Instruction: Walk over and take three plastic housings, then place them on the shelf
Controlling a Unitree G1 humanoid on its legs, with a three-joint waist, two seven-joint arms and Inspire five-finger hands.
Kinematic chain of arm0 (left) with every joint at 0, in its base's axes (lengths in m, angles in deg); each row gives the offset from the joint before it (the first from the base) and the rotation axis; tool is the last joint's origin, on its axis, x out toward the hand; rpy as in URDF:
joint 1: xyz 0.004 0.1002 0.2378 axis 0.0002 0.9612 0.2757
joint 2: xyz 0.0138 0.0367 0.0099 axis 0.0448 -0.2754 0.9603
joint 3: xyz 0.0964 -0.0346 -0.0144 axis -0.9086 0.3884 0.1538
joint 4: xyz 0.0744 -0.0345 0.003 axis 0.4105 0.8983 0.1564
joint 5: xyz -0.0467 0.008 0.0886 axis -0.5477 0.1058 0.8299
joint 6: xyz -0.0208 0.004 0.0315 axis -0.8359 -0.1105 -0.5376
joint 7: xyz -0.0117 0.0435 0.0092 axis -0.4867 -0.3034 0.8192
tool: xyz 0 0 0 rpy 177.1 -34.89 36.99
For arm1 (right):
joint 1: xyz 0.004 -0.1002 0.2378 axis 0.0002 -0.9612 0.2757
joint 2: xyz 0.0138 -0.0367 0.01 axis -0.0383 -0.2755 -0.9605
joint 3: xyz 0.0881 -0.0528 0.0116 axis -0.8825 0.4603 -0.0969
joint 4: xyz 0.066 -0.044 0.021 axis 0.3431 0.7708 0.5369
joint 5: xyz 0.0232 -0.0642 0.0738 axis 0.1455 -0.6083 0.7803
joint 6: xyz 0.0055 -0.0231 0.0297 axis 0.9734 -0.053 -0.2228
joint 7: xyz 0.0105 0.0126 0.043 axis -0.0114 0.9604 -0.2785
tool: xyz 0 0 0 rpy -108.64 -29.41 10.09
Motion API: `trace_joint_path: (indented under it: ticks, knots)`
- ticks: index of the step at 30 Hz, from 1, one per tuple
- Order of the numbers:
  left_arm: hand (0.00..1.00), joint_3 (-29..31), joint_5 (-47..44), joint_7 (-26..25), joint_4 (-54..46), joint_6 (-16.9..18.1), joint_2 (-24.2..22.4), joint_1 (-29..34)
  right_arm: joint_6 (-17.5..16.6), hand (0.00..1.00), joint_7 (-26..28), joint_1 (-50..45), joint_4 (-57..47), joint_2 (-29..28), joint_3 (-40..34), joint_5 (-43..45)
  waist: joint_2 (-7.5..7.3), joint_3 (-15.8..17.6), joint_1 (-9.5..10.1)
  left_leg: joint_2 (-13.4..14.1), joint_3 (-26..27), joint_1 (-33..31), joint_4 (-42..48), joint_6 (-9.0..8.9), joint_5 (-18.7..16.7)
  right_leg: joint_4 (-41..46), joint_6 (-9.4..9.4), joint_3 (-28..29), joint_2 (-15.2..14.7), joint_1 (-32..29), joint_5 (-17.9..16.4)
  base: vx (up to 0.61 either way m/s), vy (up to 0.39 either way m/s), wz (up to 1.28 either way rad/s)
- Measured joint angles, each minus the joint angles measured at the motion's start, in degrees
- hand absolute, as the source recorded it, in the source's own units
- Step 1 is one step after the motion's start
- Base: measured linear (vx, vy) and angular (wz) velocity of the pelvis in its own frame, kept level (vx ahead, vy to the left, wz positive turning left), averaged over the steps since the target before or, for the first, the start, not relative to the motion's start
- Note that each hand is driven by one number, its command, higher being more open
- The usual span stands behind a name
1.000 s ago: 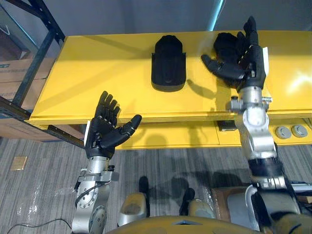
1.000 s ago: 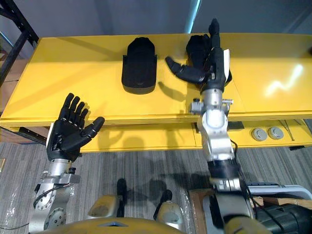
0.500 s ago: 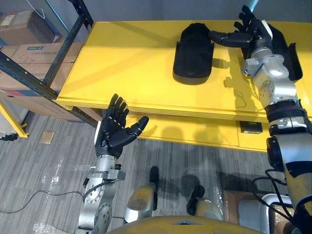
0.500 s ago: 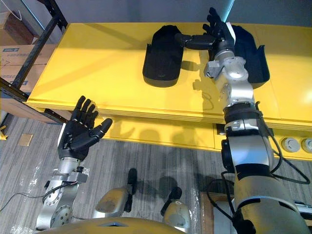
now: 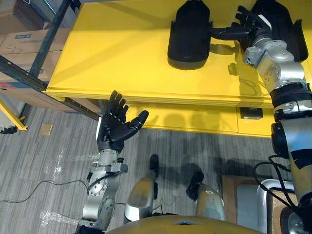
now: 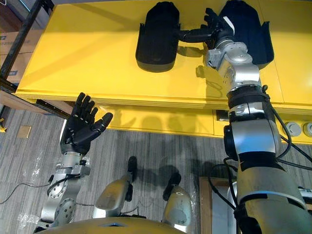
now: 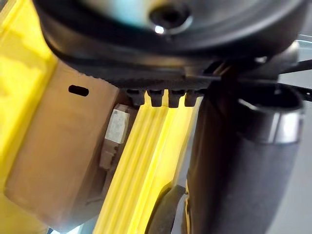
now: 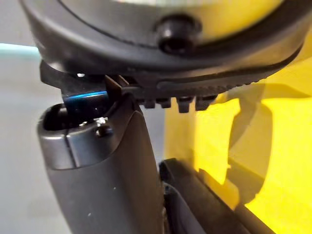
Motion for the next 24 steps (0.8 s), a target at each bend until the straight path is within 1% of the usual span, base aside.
trace_joint_path:
  ticks: [4, 7, 8, 11, 17, 21, 24]
  knots:
    - [1.00, -0.01, -0.01, -0.13, 0.00, 0.69, 0.26, -0.19, -0.03, 1.00, 3.08, 2.16, -0.01, 1.16, 1.57, 0.44, 0.08, 0.74, 0.04, 0.43, -0.06, -1.46, -0.02, -0.43, 0.53, 1.48, -0.73, 0.10, 0.22, -2.19, -0.50, -0.01, -0.041, 0.00]
    - [1.00, -0.03, -0.02, -0.19, 0.00, 0.75, 0.26, -0.21, -0.09, 1.00, 4.87, 2.69, -0.01, 1.73, 1.81, 0.54, 0.08, 0.81, 0.04, 0.42, -0.15, -1.89, 0.01, -0.56, 0.68, 2.15, -1.01, 0.02, 0.27, -2.75, -0.75, 0.01, -0.024, 0.01]
    - [1.00, 0.00, -0.02, -0.19, 0.00, 1.09, 0.26, -0.34, -0.07, 1.00, 6.28, 2.88, -0.01, 2.28, 3.01, 0.96, 0.10, 0.84, 0.02, 0.47, -0.19, -1.81, 0.04, -0.64, 0.73, 2.72, -1.17, -0.06, 0.24, -2.80, -1.17, 0.01, -0.036, 0.03]
    - [1.00, 0.00, -0.02, -0.20, 0.00, 1.10, 0.27, -0.42, -0.11, 1.00, 6.92, 3.08, -0.01, 2.28, 3.90, 1.01, 0.10, 0.88, 0.10, 0.56, -0.30, -1.84, 0.01, -0.88, 0.88, 3.51, -1.24, -0.13, 0.17, -3.09, -1.75, 0.00, -0.013, 0.01]
    - [1.00, 0.01, -0.03, -0.19, 0.00, 1.10, 0.30, -0.28, -0.30, 1.00, 8.04, 3.10, -0.01, 2.28, 4.16, 2.72, 0.08, 1.14, 0.14, 0.70, -0.35, -1.90, 0.01, -0.98, 0.95, 3.55, -1.28, -0.28, 0.25, -3.09, -1.79, 0.00, 0.000, 0.00]
    - [1.00, 0.01, -0.03, -0.18, 0.00, 1.11, 0.34, -0.44, -1.46, 1.00, 8.23, 3.40, -0.02, 2.28, 4.16, 3.38, 0.18, 1.87, 0.15, 0.70, -0.42, -1.91, 0.04, -0.97, 0.99, 3.61, -1.29, -0.38, 0.24, -3.06, -1.79, 0.00, 0.000, 0.00]
    - [1.00, 0.01, -0.03, -0.18, 0.00, 1.12, 0.35, -0.43, -1.71, 1.00, 8.81, 3.42, -0.02, 2.28, 4.20, 4.73, 0.21, 1.93, 0.24, 0.70, -0.46, -1.92, 0.03, -0.98, 0.99, 3.61, -1.31, -0.44, 0.24, -3.04, -1.80, 0.00, 0.000, 0.00]
